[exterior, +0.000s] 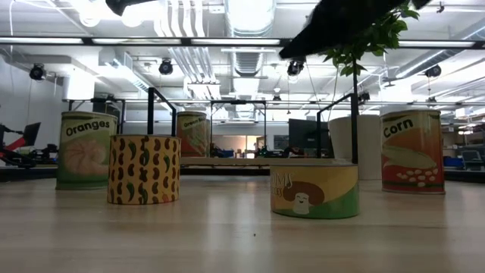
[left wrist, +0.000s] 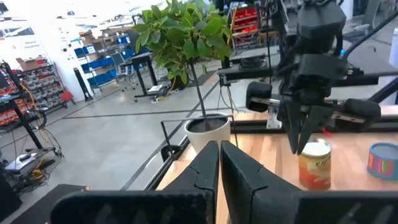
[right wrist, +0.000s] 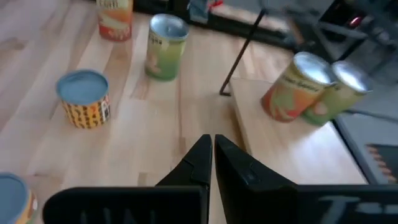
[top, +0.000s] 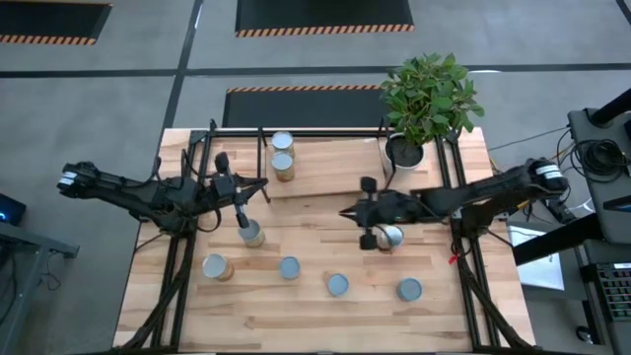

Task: Pick and place cans onto a shelf
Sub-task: Put the canned oranges on the shelf

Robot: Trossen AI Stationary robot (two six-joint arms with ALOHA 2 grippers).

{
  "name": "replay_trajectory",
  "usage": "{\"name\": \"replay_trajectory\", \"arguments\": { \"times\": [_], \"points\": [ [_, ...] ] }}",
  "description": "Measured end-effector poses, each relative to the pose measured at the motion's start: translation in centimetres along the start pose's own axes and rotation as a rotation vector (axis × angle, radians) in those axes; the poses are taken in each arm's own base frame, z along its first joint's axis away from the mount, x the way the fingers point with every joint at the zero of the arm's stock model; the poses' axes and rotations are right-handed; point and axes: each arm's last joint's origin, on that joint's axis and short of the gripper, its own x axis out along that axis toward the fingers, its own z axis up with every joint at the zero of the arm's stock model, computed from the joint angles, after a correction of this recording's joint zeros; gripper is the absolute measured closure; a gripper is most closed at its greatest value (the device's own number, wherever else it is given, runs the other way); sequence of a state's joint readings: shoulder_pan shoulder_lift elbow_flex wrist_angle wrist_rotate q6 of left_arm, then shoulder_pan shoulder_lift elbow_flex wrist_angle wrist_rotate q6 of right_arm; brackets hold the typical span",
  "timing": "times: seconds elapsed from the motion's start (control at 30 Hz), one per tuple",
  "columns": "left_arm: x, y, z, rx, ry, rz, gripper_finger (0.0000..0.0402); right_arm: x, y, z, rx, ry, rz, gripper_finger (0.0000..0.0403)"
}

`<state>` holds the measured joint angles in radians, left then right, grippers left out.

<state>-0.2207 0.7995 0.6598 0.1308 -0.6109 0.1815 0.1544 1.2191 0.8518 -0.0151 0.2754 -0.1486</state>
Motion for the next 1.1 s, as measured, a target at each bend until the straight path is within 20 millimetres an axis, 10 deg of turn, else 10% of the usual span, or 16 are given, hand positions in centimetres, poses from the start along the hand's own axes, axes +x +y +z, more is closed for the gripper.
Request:
{"name": "replay_trajectory", "arguments": {
  "times": [0.5, 0.8, 1.1],
  "points": [
    [1.9, -1.8, 0.3, -0.284, 0.49, -0.038, 0.0402, -6.1, -0.9, -1.1, -0.058, -0.246, -0.036, 0.0394],
    [2.0, -3.3, -1.2, -0.555, 1.192, 0.145, 0.0402, -6.7, -1.1, -0.9, -0.135, -0.265, -0.051, 0.0394],
    [3.9, -5.8, -3.8, -0.627, 1.408, 0.235, 0.0396, -6.6, -1.1, -0.9, -0.17, -0.259, -0.055, 0.0394]
  ]
}}
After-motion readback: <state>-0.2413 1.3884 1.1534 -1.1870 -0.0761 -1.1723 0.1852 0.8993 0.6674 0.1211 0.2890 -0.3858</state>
